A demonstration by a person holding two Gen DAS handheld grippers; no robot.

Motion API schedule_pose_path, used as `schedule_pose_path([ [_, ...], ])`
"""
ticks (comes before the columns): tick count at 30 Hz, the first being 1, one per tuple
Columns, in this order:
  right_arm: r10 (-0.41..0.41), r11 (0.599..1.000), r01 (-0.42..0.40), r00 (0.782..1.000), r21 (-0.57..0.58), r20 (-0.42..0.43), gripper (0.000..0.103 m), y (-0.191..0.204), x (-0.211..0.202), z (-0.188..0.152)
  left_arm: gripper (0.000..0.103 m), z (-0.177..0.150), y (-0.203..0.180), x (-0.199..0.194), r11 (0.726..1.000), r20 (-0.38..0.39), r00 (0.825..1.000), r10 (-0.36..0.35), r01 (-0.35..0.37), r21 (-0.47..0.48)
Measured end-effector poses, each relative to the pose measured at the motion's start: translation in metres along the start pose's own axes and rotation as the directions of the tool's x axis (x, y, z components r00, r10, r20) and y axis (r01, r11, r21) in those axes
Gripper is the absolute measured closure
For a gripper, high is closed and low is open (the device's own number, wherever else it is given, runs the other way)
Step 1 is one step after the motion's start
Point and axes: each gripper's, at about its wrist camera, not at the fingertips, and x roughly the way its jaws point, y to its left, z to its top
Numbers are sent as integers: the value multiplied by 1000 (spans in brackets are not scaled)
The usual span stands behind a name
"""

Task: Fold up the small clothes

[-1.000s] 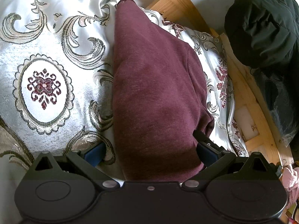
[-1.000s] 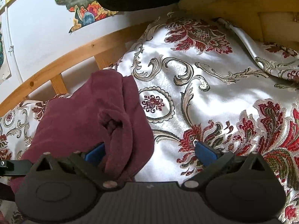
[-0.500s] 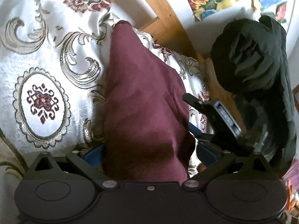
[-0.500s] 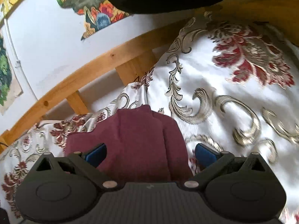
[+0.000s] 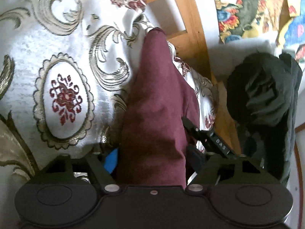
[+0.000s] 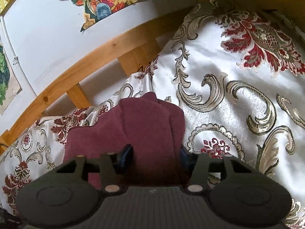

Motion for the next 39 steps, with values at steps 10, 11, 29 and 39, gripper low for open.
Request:
schedule_pose_path([
  [10, 55, 968, -41, 997, -248, 47, 73, 61, -36, 11, 59, 1, -33, -12, 989, 64, 995, 72, -80, 128],
  [11, 67, 960, -49, 996, -276, 57, 73, 70, -39, 11, 59, 2, -40, -16, 982, 87, 993, 76, -89, 164],
  [29, 158, 925, -153, 987, -349, -14, 73, 157, 51, 22, 59, 69, -25, -75, 951, 313, 931, 190, -253, 177],
  [39, 56, 918, -32, 997, -394, 48, 44, 134, 47, 14, 46, 68, -28, -61, 912, 320, 904, 285, -358, 200],
])
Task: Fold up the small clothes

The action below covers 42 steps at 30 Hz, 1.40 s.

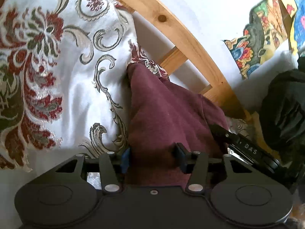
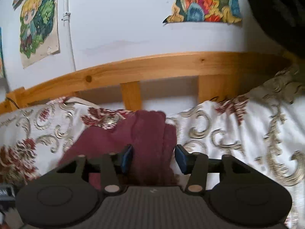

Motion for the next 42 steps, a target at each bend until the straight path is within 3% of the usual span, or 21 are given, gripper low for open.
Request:
schedule_pose_path([
  [6, -16, 1000, 16, 1000, -22, 20, 12, -4, -33, -6, 11, 0, -21, -2, 990, -14, 997, 73, -70, 120],
  [12, 10, 999, -7, 996, -37, 83, 1, 3, -85, -10, 1, -2, -58, -28, 967, 21, 996, 92, -95, 236],
  [19, 45, 999, -47, 984, 11, 171, 0, 13, -159, -20, 1, 6, -99, -104, 945, 147, 987, 61, -105, 309],
  [23, 55, 998, -63, 972, 31, 230, 0, 20, -199, -21, 1, 2, -119, -149, 923, 226, 972, 71, -150, 356],
  [27, 79, 994, -95, 961, 46, 263, 0, 24, -238, -22, 1, -13, -132, -182, 916, 246, 966, 82, -170, 363],
  [32, 124, 990, -137, 966, 41, 226, 0, 27, -268, -25, 1, -49, -127, -218, 905, 263, 954, 141, -232, 356],
  [36, 101, 994, -106, 984, 24, 144, 0, 33, -274, -36, 1, -80, -118, -236, 883, 265, 943, 202, -293, 368],
  [42, 59, 997, -66, 987, 42, 147, 0, 42, -286, -67, 1, -103, -103, -254, 871, 266, 930, 253, -338, 355],
])
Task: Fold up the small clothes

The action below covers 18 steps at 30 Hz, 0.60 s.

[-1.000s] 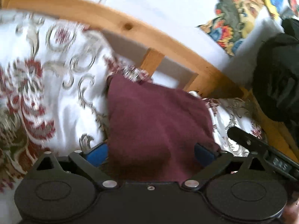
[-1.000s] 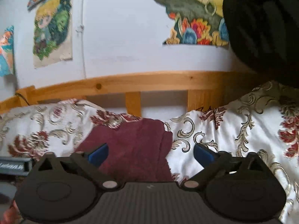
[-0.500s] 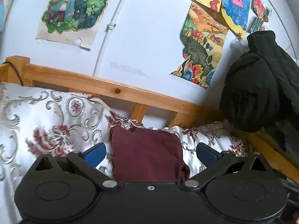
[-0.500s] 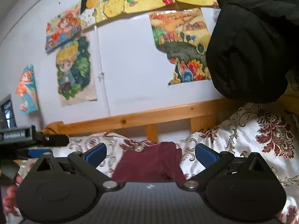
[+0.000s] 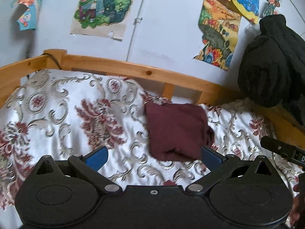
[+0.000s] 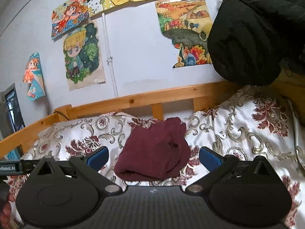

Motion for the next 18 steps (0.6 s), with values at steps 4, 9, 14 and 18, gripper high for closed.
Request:
schedule_pose_path([
  [4, -10, 999, 8, 999, -46, -50, 0, 8, -2, -11, 1, -11, 2, -3, 1000, 3, 1000, 8, -8, 22],
  [9, -27, 995, 20, 998, -94, -65, 0, 16, -5, -17, 1, -16, 7, 6, 1000, -31, 1000, -1, 1, 3],
  [14, -37, 997, 31, 996, -75, -82, 0, 16, -2, -20, 1, -20, 13, 15, 999, -66, 998, 12, -14, -35],
  [18, -43, 997, 37, 995, -72, -89, 0, 14, 2, -19, 1, -20, 16, 17, 998, -78, 997, 21, -25, -50],
])
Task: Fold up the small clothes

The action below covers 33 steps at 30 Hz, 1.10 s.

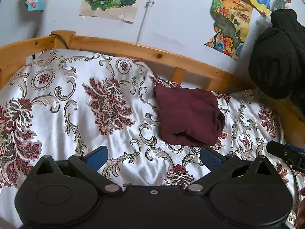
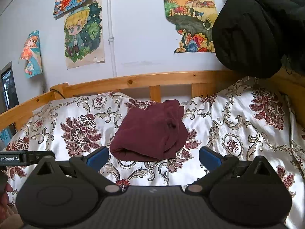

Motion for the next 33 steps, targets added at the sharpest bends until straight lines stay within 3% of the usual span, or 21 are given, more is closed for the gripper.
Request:
schedule_pose_path([
  [27, 24, 999, -24, 1000, 23, -7, 0, -2, -1, -1, 1, 1, -1, 3, 1000, -35, 999, -3, 3, 9],
  [29, 25, 999, -24, 1000, 26, -9, 0, -2, -1, -1, 1, 1, -1, 3, 1000, -30, 1000, 10, -9, 12],
  [33, 28, 999, -27, 1000, 28, -11, 0, -2, -1, -2, 1, 0, -6, 1, 993, 28, 995, 99, -100, 69],
])
